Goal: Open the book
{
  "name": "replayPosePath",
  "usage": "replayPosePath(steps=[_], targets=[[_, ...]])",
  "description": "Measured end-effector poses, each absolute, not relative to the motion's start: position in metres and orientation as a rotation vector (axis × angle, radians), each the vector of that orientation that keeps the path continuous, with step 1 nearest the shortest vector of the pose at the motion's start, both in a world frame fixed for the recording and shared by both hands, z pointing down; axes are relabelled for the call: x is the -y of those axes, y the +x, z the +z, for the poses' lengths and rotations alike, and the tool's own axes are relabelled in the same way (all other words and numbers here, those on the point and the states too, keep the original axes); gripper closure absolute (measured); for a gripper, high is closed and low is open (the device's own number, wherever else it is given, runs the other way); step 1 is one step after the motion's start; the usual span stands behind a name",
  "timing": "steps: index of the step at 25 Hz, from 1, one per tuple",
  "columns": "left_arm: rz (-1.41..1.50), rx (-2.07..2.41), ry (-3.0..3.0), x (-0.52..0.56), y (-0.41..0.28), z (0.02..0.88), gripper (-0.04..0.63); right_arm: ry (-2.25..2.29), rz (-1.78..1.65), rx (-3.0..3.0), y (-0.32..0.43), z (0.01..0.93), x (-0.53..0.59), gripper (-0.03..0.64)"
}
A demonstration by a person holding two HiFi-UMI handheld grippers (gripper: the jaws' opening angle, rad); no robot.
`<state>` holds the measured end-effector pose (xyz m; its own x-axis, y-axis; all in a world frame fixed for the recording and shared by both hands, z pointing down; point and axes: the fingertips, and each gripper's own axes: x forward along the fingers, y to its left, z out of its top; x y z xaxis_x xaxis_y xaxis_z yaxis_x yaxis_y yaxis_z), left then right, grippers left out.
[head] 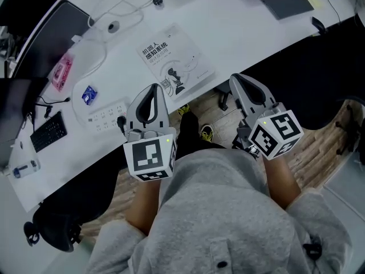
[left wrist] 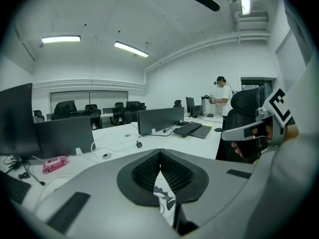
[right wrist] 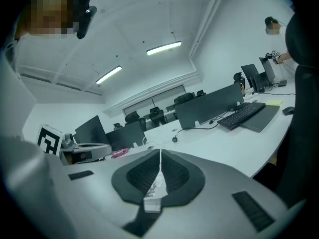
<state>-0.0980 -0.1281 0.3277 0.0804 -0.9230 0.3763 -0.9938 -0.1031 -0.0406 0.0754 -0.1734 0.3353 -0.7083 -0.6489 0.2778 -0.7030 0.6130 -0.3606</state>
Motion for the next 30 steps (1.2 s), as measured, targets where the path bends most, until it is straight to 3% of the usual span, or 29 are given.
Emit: replayPosePath(steps=[16,19,30], targets=[[0.565,1.767,2.043,0.167,-0.111,0.41,0.586,1.06,0.908,2.545,0.051,0.413,0.201,0.58],[0.581,1.749,2.021,0.174,-0.116,0.425,0.586,1.044,0.966,2.512,0.05,0.429,0.207,0.518],[0.679,1.623,1.982,0.18,-0.112,0.486,0.586,1.01,1.093,2.404,0.051,0.488,0.209,0.465]])
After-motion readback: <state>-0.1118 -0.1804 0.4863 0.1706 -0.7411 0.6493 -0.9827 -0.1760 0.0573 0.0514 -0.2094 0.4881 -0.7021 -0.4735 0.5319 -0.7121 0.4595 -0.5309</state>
